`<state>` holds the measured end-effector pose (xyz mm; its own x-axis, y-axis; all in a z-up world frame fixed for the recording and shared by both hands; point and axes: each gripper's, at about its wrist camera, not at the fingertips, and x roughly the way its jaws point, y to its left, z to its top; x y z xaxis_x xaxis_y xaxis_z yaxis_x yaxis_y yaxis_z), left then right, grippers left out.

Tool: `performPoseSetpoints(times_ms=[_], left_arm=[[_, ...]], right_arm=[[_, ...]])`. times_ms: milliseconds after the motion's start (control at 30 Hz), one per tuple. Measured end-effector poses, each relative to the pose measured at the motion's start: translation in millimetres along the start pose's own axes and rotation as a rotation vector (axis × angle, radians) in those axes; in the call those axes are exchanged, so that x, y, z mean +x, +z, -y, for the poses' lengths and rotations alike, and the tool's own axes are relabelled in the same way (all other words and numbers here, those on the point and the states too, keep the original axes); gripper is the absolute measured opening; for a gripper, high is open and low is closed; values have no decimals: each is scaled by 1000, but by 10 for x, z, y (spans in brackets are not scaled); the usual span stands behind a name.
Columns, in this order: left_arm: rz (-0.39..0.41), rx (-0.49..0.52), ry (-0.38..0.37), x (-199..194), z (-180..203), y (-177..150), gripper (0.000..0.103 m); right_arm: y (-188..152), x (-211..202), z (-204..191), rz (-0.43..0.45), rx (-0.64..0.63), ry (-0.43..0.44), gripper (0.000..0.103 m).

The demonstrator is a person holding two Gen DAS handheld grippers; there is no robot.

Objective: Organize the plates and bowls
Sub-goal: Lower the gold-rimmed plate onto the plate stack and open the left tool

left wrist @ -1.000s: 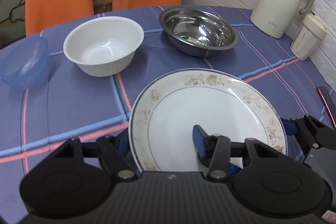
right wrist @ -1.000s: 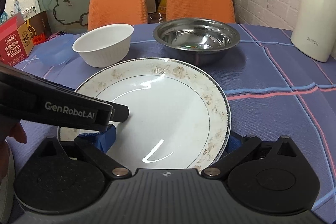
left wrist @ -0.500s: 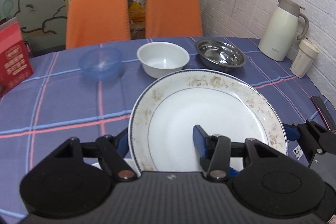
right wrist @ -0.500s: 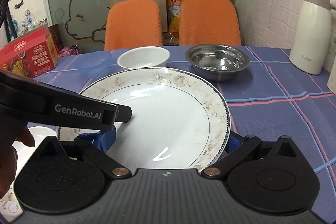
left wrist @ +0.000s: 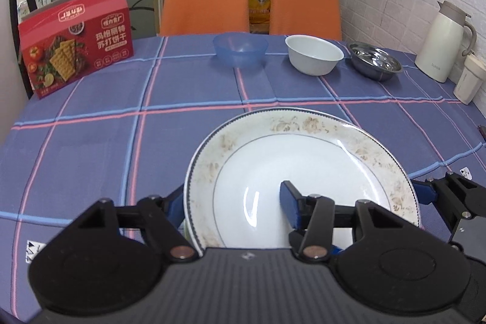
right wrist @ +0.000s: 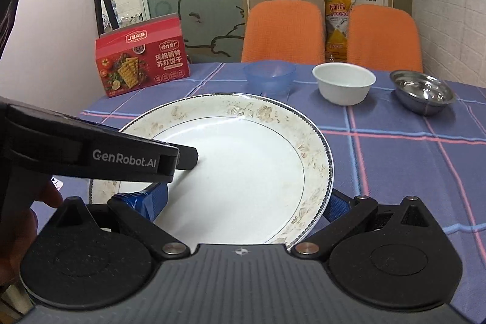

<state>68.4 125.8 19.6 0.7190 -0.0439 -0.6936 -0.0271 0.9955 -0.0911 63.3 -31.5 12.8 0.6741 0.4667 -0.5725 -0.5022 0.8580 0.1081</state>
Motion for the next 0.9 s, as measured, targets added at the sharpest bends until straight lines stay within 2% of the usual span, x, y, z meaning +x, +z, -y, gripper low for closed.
performPoseSetpoints(times_ms=[133,233,367,400,433,600,700,767,833,900], left_arm=[[-9,-15,-20,42,-49,-78,52],[-7,-10,-8,56,-59,-123,54],[-20,-29,-38,122,-143,-166,58],[-13,-28,-43,106,-147,-167,60],[8,-21,-46,57,-144,-162,67],[127,13,-24,-193,-114,-49,72],[138,1,-31,-236,-122,14,72],[132,-7,-30,-228,-115,17,72],[124,-14,-26,-218,-110,6,72],[118,-18,-25,-218,-106,-7,72]], right_arm=[[-82,18,-105,-25,-12,-13,91],[-126,38,-143,-37,-27,-20,91],[-192,84,-156,-68,-17,1,91],[-207,90,-162,-70,-22,5,90],[-219,89,-164,-71,-29,12,90],[-200,1,-101,-41,-10,6,88],[-170,-42,-52,-19,-13,-34,88],[-180,24,-22,-51,-19,-48,88],[-214,57,-2,-62,-12,-23,88],[-222,65,-52,-65,-44,-34,90]])
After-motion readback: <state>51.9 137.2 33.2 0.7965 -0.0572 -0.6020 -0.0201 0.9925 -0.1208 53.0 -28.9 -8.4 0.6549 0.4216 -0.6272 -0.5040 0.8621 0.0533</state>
